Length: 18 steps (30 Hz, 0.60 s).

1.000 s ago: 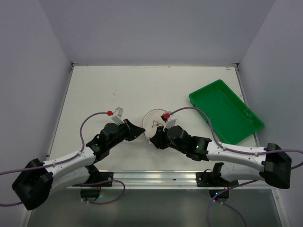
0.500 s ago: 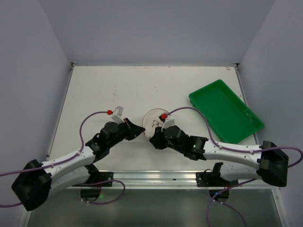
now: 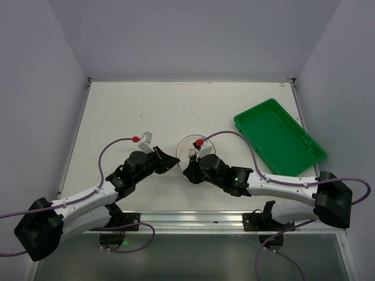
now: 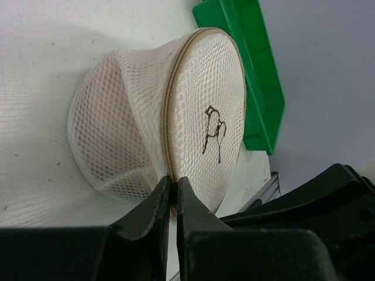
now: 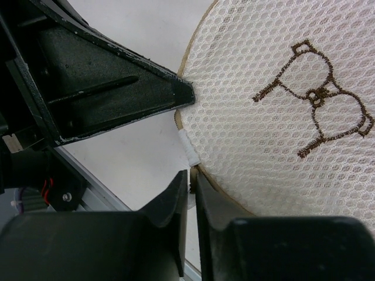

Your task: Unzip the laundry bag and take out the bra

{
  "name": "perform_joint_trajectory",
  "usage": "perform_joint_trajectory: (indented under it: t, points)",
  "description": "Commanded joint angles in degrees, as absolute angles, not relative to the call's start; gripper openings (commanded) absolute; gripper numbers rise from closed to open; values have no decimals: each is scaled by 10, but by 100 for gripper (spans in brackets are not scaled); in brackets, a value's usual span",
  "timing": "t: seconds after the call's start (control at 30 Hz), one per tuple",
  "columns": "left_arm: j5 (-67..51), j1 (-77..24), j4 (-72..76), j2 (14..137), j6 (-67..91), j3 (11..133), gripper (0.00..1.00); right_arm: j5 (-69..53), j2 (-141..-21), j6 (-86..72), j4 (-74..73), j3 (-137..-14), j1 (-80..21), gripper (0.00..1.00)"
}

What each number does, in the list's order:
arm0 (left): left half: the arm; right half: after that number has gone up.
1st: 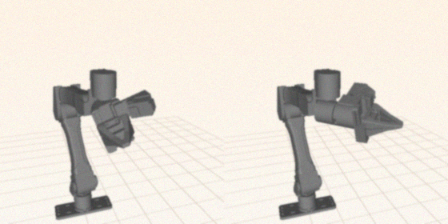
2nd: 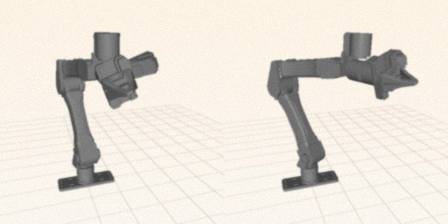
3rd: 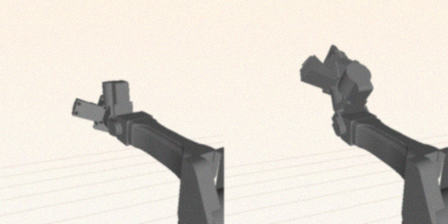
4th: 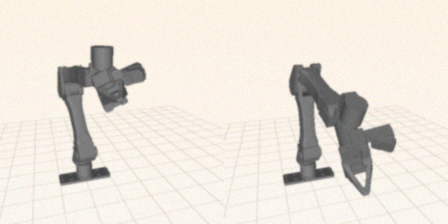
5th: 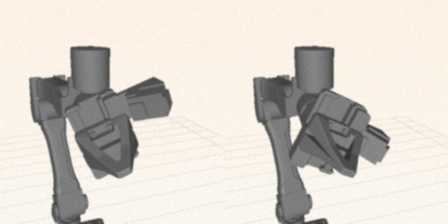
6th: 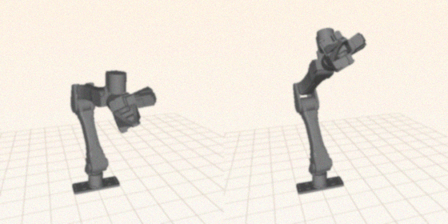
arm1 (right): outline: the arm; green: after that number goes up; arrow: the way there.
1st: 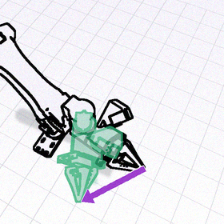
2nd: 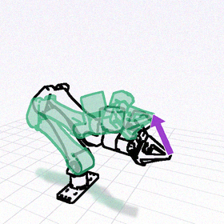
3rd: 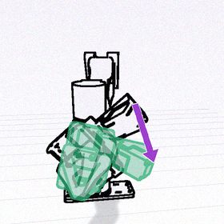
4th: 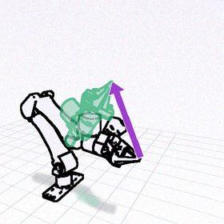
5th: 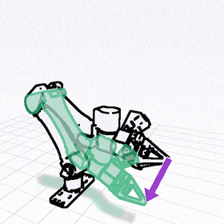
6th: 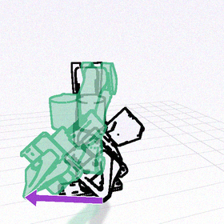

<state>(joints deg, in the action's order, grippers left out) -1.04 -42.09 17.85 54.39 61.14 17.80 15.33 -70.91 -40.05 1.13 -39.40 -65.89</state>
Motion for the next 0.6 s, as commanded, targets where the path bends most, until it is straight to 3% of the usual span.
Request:
perform_joint_trajectory:
  t: [0.0, 0.1, 0.57]
  points:
    - [-4, -425, 178, 533, 622, 200, 0, 168, -711, -398, 24, -416, -660, 9]
    - [19, -425, 166, 524, 618, 200, 0, 181, -707, -404, 11, -407, -660, 0]
    - [117, -417, 69, 539, 534, 254, 0, 203, -623, -401, -68, -361, -660, 0]
